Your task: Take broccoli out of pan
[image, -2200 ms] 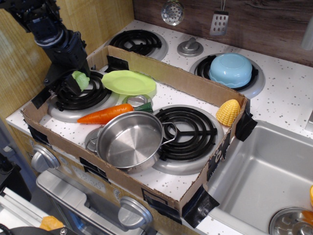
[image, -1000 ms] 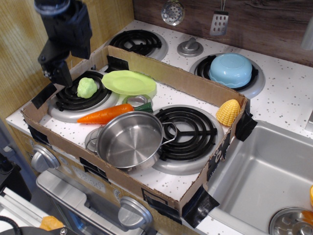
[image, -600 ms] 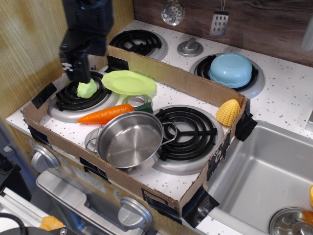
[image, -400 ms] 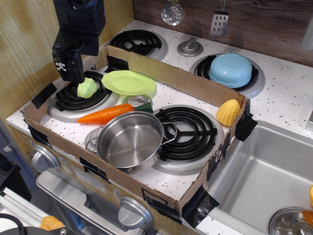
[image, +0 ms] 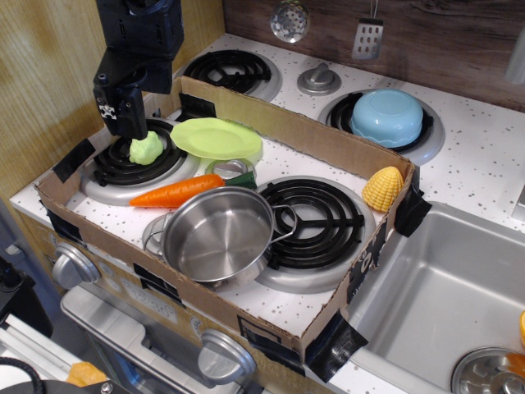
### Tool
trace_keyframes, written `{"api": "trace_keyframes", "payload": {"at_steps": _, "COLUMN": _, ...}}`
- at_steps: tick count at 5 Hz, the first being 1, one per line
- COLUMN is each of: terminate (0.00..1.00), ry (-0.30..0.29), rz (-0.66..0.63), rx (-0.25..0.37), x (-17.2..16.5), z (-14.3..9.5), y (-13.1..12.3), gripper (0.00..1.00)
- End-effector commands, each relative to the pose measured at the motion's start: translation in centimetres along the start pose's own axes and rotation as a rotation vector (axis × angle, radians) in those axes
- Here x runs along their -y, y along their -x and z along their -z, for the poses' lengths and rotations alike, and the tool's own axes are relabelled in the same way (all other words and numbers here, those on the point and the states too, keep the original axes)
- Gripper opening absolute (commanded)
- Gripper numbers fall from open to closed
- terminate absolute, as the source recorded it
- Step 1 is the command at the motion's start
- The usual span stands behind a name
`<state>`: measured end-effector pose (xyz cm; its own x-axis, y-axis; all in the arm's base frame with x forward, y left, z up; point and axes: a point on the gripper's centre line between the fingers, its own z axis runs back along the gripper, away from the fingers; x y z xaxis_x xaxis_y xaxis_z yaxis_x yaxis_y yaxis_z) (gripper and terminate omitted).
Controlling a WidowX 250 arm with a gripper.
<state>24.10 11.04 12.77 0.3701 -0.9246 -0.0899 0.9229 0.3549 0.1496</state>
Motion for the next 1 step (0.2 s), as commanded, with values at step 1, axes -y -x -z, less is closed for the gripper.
{"api": "trace_keyframes", "payload": {"at_steps": 1, "terminate": 1.00, "ry": -0.055, "rz": 0.001, "rx": -0.005, "x": -1.56, "z": -1.62, "y": -0.68, "gripper": 1.00}}
